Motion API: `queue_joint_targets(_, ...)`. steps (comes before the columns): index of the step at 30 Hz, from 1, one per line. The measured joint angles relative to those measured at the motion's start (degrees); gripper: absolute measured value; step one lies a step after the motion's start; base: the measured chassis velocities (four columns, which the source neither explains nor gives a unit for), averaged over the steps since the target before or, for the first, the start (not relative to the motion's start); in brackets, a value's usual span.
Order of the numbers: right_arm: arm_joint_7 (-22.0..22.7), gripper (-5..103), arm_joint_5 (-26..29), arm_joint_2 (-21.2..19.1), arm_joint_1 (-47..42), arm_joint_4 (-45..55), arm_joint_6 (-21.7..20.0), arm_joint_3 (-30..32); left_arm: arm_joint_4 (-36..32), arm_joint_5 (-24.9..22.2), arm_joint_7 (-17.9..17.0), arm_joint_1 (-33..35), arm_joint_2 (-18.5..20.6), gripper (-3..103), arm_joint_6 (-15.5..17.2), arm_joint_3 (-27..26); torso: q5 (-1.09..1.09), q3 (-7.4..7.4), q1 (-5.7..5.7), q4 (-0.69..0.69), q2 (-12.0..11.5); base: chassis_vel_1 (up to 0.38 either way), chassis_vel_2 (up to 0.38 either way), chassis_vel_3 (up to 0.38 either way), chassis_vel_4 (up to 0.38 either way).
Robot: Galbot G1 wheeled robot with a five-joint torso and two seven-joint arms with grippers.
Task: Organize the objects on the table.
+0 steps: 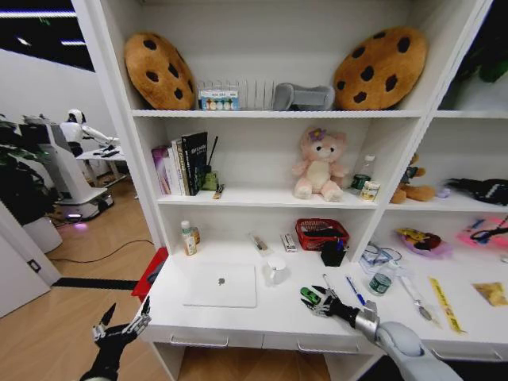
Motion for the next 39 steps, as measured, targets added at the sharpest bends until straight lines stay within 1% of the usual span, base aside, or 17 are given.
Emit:
queue_joint_targets(5,-0.07,102,0.0,0.14,-0.11,0.74,-0.25,-0.85,0.2,-0.08,-0.07,-0.06,0.15,98,0.09,-0.01,0.0,-0.01,0.0,0.0,0.01,0.0,0.0,0.0,0.0)
queue_joint_targets(7,-0.29,92,0.0,0.14,-0.36,0.99,-0.32,-0.79,0.22,-0.1,-0.1,-0.09,0.17,98,0.13,-0.01,-0.01,0.0,0.0,0.0,0.01,0.0,0.0,0.0,0.0)
queue_joint_targets(8,-0.29,92,0.0,0.14,-0.36,0.99,-0.32,-0.79,0.22,-0.1,-0.1,-0.09,0.17,98,0.13,-0.01,-0.01,0.0,0.0,0.0,0.01,0.0,0.0,0.0,0.0)
queue_joint_targets(12,-0.84,70,0.28,-0.35,-1.02,1.15,-0.15,-0.22,0.3,-0.12,-0.13,-0.15,0.19,98,0.17,0.11,0.0,-0.01,0.0,-0.01,0.01,0.0,0.0,0.0,0.0)
queue_joint_targets(14,-0.95,70,0.46,-0.52,-0.97,0.89,-0.02,-0.19,0.31,-0.09,-0.13,-0.14,0.2,98,0.18,0.23,-0.01,-0.01,0.0,-0.01,0.01,0.0,0.0,0.0,0.0)
queue_joint_targets(15,-1.02,59,0.55,-0.66,-0.74,0.63,0.03,-0.18,0.31,-0.01,-0.13,-0.08,0.22,98,0.19,0.39,0.0,-0.01,0.0,-0.01,0.01,0.0,0.0,0.0,0.0)
queue_joint_targets(16,-1.05,53,0.63,-0.74,-0.69,0.65,0.02,-0.19,0.3,0.05,-0.13,-0.02,0.22,98,0.19,0.42,0.01,-0.01,0.0,0.0,0.01,0.0,0.0,0.0,0.0)
queue_joint_targets(18,-1.07,53,0.63,-0.74,-0.69,0.65,0.02,-0.16,0.29,0.09,-0.13,0.01,0.22,98,0.19,0.43,0.01,-0.01,0.0,0.0,0.01,0.0,0.0,0.0,0.0)
queue_joint_targets(20,-1.12,42,0.64,-0.62,-0.69,0.63,0.02,-0.05,0.28,0.15,-0.13,0.06,0.21,98,0.19,0.43,0.01,-0.01,0.0,0.0,0.01,0.0,0.0,0.0,0.0)
queue_joint_targets(21,-1.12,42,0.64,-0.62,-0.69,0.63,0.02,-0.05,0.28,0.15,-0.13,0.06,0.21,98,0.19,0.43,0.01,-0.01,0.0,0.0,0.01,0.0,0.0,0.0,0.0)
queue_joint_targets(22,-1.13,37,0.63,-0.45,-0.69,0.61,0.02,0.04,0.25,0.16,-0.13,0.08,0.2,98,0.18,0.43,0.01,-0.01,0.0,0.0,0.01,0.0,0.0,0.0,0.0)
queue_joint_targets(31,-1.03,35,0.76,-0.02,-1.71,1.43,0.0,1.02,-0.03,0.17,-0.13,0.27,0.19,98,0.14,0.23,0.02,0.0,0.0,0.0,0.01,0.0,0.0,0.0,0.0)
queue_joint_targets(33,-0.97,35,1.72,-0.31,-2.64,4.0,-0.18,2.33,-0.11,0.12,-0.15,0.33,0.27,98,0.14,0.13,0.1,0.01,0.0,-0.06,0.0,0.0,0.0,0.0,0.0)
queue_joint_targets(34,-0.97,35,1.72,-0.31,-2.64,4.0,-0.18,2.33,-0.11,0.12,-0.15,0.33,0.27,98,0.14,0.13,0.1,0.01,0.0,-0.06,0.0,0.0,0.0,0.0,0.0)
queue_joint_targets(36,-0.19,35,4.66,-1.85,-3.32,9.9,-0.59,5.11,-0.18,0.07,-0.15,0.39,0.42,98,0.13,0.07,0.0,0.0,0.0,-0.02,0.01,0.0,0.0,0.0,0.0)
queue_joint_targets(37,-0.19,35,4.66,-1.85,-3.32,9.9,-0.59,5.11,-0.18,0.07,-0.15,0.39,0.42,98,0.13,0.07,0.0,0.0,0.0,-0.02,0.01,0.0,0.0,0.0,0.0)
queue_joint_targets(39,0.7,35,7.25,-3.69,-2.72,15.08,-1.55,7.64,-0.15,0.08,-0.23,0.36,0.57,98,0.13,0.09,0.02,0.0,-0.01,-0.01,0.01,0.0,0.0,0.0,0.0)
